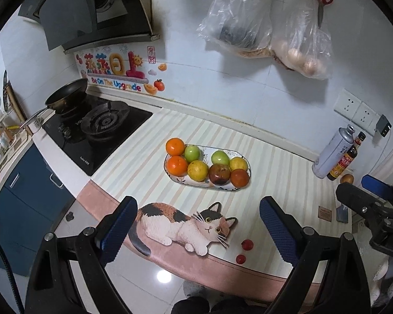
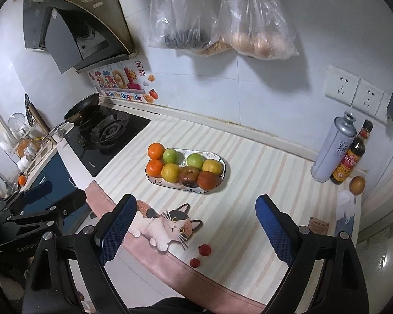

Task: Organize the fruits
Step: 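Grasp a cherry tomato with the right tool while the left tool grasps the other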

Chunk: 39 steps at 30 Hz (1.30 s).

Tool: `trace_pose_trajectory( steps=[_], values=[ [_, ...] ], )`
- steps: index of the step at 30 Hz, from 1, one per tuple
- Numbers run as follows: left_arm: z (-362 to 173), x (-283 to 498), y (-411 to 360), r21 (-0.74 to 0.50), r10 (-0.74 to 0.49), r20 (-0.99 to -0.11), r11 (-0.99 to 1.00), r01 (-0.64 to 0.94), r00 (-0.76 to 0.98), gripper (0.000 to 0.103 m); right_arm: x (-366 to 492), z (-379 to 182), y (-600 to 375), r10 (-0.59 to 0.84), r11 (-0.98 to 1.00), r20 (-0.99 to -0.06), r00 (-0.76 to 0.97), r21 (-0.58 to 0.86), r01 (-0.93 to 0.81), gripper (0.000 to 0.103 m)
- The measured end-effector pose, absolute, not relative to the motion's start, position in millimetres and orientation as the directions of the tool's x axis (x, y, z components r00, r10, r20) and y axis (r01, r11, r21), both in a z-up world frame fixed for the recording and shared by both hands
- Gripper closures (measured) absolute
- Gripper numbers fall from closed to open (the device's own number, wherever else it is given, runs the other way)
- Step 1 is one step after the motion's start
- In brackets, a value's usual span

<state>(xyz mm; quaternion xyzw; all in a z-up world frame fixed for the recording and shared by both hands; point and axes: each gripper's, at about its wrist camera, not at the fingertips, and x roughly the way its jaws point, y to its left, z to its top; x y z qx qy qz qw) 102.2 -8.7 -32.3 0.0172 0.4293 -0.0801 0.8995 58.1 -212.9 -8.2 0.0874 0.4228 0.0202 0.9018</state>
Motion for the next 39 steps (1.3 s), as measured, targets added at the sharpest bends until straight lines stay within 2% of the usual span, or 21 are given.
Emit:
trace_pose_trajectory(
  steps=[4, 7, 9, 10, 11, 16, 21, 23, 24, 26, 30, 39],
  values=[
    [-51.5, 111.4, -5.0, -0.030, -0.092, -0.798, 0.993, 0.113, 0.596, 0.007, 76.9, -44.3, -220.2, 0.156, 0.975, -0.810, 0.565, 0.219, 0.045, 0.008],
    [-78.2, 122.1, -5.0, 0.017, -0.031, -0.825, 0.997, 0.079, 0.564, 0.007, 95.2, -91.4, -225.9, 0.183, 0.967, -0.854, 0.488, 0.247, 0.069, 0.009],
    [-104.1, 129.8, -5.7, 0.069, 0.029, -0.848, 0.996, 0.057, 0.529, 0.007, 107.6, -130.7, -227.7, 0.203, 0.962, -0.884, 0.421, 0.261, 0.085, 0.019],
    [-117.6, 133.3, -6.7, 0.094, 0.056, -0.858, 0.994, 0.050, 0.511, 0.007, 113.5, -152.4, -227.5, 0.220, 0.958, -0.897, 0.383, 0.273, 0.091, 0.028],
    [-129.6, 136.2, -7.3, 0.117, 0.081, -0.866, 0.992, 0.043, 0.494, 0.007, 116.4, -165.8, -227.2, 0.228, 0.955, -0.905, 0.359, 0.279, 0.096, 0.032],
    [-203.2, 150.8, -6.2, 0.157, 0.140, -0.930, 0.987, 0.023, 0.339, 0.007, 135.0, -262.2, -218.3, 0.277, 0.942, -0.942, 0.191, 0.306, 0.139, 0.041],
    [-252.4, 153.1, -11.3, 0.186, 0.170, -0.954, 0.982, 0.039, 0.247, 0.007, 141.1, -321.0, -205.2, 0.307, 0.934, -0.947, 0.089, 0.318, 0.162, 0.051],
    [-262.2, 154.5, -14.9, 0.186, 0.171, -0.960, 0.981, 0.049, 0.221, 0.007, 142.3, -338.0, -200.4, 0.317, 0.932, -0.947, 0.061, 0.322, 0.165, 0.058],
    [-268.3, 154.3, -17.3, 0.185, 0.170, -0.964, 0.981, 0.054, 0.206, 0.007, 142.7, -342.1, -198.1, 0.314, 0.935, -0.948, 0.056, 0.319, 0.158, 0.060],
    [-274.0, 153.2, -21.4, 0.177, 0.161, -0.968, 0.982, 0.066, 0.192, 0.007, 141.9, -340.8, -193.0, 0.294, 0.945, -0.953, 0.072, 0.301, 0.126, 0.069],
    [-279.1, 150.7, -37.1, 0.154, 0.132, -0.975, 0.981, 0.115, 0.180, 0.008, 137.9, -330.7, -201.7, 0.280, 0.947, -0.955, 0.102, 0.292, 0.131, 0.069],
    [-288.3, 138.7, -86.0, 0.025, -0.002, -0.994, 0.970, 0.241, 0.110, 0.008, 111.0, -303.2, -253.9, 0.216, 0.946, -0.963, 0.160, 0.247, 0.209, 0.069]
  ],
)
